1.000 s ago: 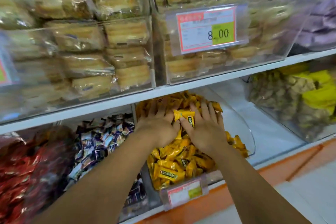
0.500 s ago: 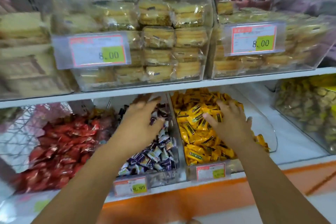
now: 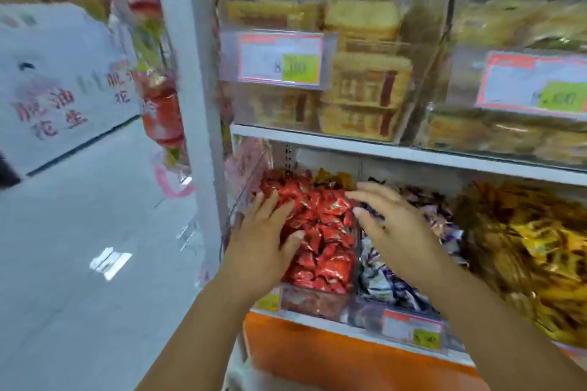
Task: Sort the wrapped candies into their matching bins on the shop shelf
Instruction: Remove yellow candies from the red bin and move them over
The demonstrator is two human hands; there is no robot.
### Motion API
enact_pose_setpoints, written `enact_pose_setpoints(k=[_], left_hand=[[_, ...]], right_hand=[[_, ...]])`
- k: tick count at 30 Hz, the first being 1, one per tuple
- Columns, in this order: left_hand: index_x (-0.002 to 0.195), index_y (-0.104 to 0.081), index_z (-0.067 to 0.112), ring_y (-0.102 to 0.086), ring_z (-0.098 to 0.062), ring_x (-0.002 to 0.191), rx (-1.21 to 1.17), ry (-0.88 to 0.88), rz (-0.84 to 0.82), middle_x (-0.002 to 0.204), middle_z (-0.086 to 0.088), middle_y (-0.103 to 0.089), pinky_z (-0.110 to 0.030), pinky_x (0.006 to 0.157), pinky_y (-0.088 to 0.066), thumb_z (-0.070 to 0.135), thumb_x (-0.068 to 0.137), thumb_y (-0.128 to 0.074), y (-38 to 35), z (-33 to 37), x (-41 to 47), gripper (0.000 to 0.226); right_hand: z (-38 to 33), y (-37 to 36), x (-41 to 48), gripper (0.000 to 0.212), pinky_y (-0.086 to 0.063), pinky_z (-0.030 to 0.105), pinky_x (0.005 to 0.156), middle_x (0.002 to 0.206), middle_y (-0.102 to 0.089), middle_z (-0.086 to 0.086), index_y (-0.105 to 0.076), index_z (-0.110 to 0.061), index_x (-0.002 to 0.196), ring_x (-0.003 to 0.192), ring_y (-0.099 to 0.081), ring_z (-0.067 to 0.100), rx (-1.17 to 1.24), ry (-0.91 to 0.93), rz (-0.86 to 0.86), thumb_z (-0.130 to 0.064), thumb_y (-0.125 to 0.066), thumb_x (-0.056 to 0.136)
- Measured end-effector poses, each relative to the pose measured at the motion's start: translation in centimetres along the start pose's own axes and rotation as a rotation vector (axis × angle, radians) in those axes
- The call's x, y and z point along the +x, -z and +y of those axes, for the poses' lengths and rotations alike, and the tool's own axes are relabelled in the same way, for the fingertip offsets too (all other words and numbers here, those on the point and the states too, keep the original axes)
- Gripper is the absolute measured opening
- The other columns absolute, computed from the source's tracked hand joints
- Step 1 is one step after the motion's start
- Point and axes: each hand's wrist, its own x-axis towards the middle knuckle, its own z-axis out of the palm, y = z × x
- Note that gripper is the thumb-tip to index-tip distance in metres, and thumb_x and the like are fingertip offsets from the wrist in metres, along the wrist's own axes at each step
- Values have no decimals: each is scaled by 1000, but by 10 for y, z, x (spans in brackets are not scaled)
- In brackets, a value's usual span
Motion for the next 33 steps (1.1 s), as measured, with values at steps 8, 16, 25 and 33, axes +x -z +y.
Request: enact_pose_setpoints(k=[8,16,25,33], left_hand=[[151,-12,36,6,-5,146,-130,0,-6,159,15,8,-17,110,1,48,97,-39,-4,-27,2,62],[151,-8,38,13,-2,144,-163,-8,-25,158,19,11,-10,103,13,46,99,-37,-1,-30,5,60],[152,-14,33,-4,0,144,-271,41,47,159,15,-7,-8,107,1,45,98,-40,3,-28,8,61],[143,-39,30,-50,-22,113,-208,29,164,116,-1,-58,-31,90,-43,38,95,-52,1,-8,16,51]], right_hand=[[-19,-49,151,32,-31,14,87,137,-53,0,-58,-20,128,124,-49,18,-65,-56,-252,-18,-39,102],[-25,-117,214,33,-39,29,95,129,-56,16,-56,-6,127,120,-51,31,-203,-50,-422,-15,-46,98],[-31,-71,186,16,-41,13,50,66,-58,-3,-58,-11,80,63,-55,11,331,-260,-341,-14,-55,96],[-32,-27,112,10,-51,16,69,85,-69,2,-60,-15,97,75,-66,10,328,6,-620,-19,-64,89]])
